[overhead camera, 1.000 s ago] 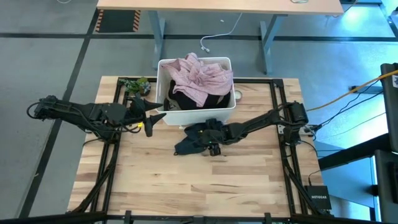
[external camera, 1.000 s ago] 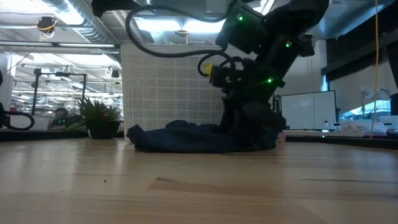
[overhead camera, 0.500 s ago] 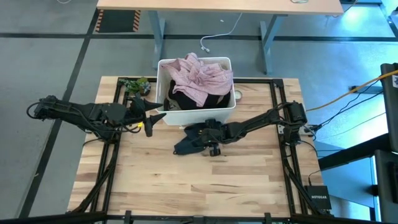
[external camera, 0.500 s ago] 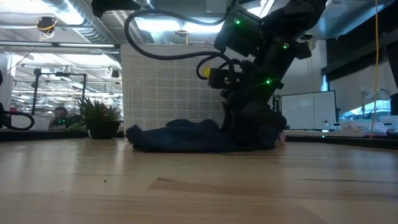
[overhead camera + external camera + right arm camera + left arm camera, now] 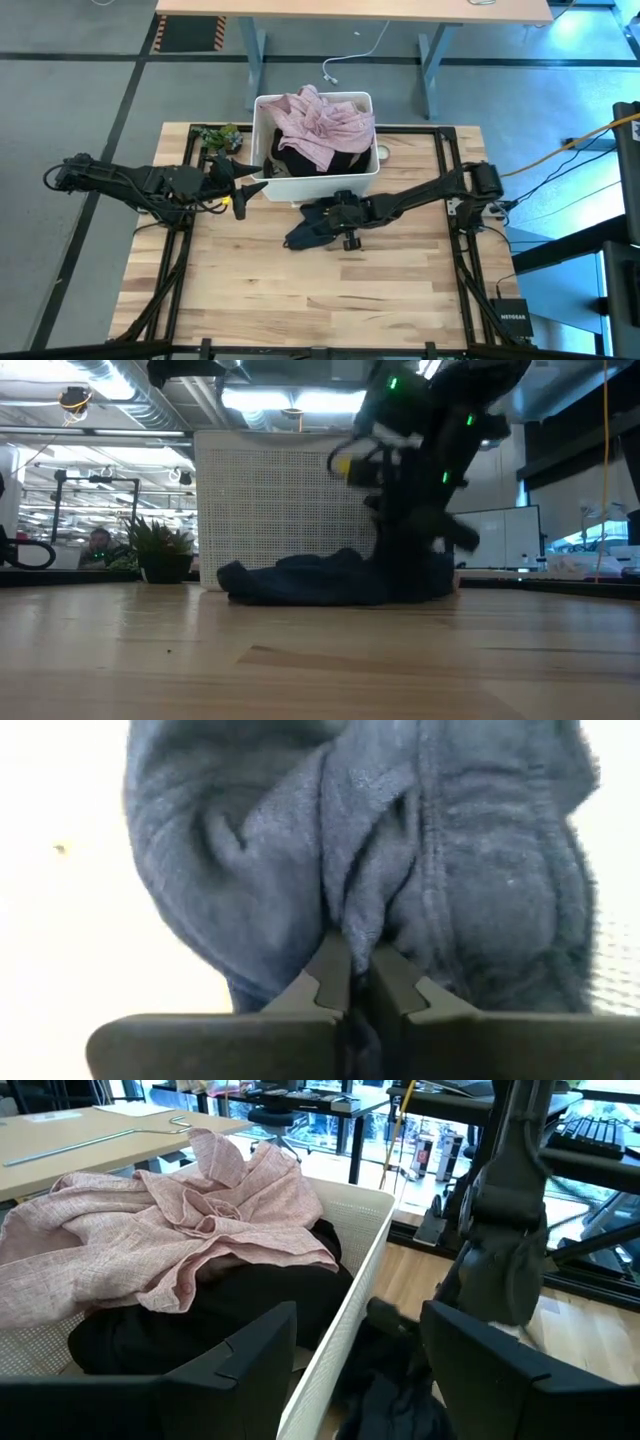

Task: Sort clothes
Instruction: Put the blue shorts into the white bin

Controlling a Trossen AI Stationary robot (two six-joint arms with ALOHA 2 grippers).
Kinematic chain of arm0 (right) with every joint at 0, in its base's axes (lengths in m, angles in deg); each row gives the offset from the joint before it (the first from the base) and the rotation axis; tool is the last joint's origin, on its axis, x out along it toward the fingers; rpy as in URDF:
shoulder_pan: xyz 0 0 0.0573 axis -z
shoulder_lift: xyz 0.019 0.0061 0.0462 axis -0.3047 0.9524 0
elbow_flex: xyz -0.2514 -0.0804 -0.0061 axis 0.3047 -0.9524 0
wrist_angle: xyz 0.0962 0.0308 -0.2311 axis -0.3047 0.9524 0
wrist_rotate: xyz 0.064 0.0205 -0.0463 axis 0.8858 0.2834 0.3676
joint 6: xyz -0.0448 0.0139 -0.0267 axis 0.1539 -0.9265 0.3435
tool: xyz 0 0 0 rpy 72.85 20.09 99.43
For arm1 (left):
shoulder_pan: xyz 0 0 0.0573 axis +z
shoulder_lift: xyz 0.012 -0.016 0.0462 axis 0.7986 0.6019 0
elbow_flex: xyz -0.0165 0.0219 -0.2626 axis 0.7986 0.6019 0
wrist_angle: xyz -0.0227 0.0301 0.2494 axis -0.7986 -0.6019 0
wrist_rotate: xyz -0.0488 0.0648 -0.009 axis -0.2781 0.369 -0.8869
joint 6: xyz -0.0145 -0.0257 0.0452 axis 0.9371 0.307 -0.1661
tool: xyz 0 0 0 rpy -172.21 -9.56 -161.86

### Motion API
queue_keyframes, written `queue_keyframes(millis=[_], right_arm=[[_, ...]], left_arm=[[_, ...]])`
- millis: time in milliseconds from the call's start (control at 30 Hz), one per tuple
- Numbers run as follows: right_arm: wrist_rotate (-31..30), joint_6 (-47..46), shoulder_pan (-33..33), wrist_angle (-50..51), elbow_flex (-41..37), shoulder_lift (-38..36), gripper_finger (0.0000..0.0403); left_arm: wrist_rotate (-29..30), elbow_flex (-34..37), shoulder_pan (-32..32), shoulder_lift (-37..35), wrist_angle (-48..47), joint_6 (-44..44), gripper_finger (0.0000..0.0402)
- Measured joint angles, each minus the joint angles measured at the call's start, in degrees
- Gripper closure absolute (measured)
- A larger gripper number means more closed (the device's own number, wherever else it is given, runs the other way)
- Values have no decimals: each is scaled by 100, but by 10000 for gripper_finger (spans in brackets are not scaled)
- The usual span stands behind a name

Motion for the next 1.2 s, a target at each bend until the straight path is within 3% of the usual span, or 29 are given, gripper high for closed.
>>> queue_keyframes(millis=[400, 700, 1000, 1200], right_arm=[[-361, 149, -102, 352, 27, -1990, 388], [-617, 477, 329, -430, 34, -3153, 388], [229, 278, 918, -1108, 57, -3444, 388], [-27, 296, 913, -1745, 55, -3461, 387]], left_arm=[[0, 2, 0, -2, -1, 18, 192], [0, 2, 0, 0, 6, 0, 192], [0, 2, 0, -2, 3, -2, 192], [0, 2, 0, 0, 4, -2, 192]])
